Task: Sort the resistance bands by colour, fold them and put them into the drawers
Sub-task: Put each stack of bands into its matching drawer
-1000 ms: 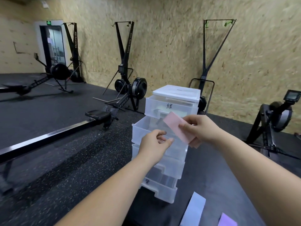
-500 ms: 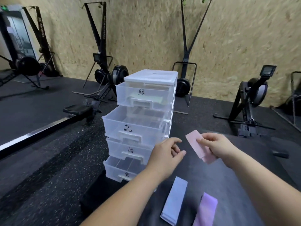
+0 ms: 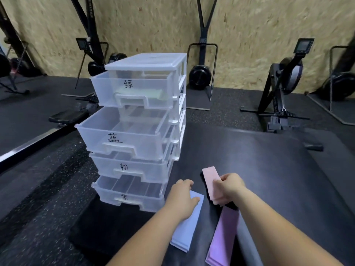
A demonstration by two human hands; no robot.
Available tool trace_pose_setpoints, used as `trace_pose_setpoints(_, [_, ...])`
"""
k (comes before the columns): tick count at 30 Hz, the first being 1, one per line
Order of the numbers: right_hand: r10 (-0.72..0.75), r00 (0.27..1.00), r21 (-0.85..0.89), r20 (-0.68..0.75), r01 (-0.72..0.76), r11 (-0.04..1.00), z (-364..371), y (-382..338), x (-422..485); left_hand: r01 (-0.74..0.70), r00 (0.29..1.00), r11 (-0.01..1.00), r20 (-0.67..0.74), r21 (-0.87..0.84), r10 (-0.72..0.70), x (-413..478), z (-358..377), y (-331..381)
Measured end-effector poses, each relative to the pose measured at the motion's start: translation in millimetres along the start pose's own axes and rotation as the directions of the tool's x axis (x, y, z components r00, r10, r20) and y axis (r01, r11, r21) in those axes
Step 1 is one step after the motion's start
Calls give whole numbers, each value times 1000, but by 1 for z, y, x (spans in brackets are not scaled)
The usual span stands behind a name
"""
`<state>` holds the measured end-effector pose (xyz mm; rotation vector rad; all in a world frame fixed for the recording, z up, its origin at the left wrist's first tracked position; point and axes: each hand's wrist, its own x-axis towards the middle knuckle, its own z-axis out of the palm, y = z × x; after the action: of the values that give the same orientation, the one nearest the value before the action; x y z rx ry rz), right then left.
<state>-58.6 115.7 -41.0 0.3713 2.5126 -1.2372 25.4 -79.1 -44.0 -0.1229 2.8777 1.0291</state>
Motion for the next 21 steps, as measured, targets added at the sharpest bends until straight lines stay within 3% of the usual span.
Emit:
trace_pose_setpoints(4, [-51, 998, -154, -34, 45, 987, 2, -2, -8, 22, 998, 995, 60, 94, -28, -2, 7, -8])
trace_pose_setpoints(7, [-145, 976, -471, -160, 53, 881, 2, -1, -5, 46, 994, 991, 88, 124, -58, 0, 8, -9])
trace_pose_setpoints(10, [-214, 964, -540, -158, 97, 836, 1, 4, -4, 43, 989, 988, 137, 146, -63, 3, 7, -8])
trace_pose_setpoints(12, [-341, 930, -549, -138, 214, 808, -2, 5, -8, 42, 981, 987, 180, 153, -70, 6, 4, -7])
trace_pose_setpoints(14, [-469, 883, -526, -34, 383, 759, -1, 3, -18, 56, 974, 987, 211, 151, -87, 10, 0, -6])
trace_pose_setpoints(18, [-493, 822, -648, 284, 543, 533, 12, -3, -41, 97, 973, 989, 199, 114, -118, 10, -3, -8])
trace_pose_setpoints(21, [-504, 798, -671, 331, 575, 468, 28, -1, -47, 67, 992, 996, 102, 55, -72, -2, 0, -11])
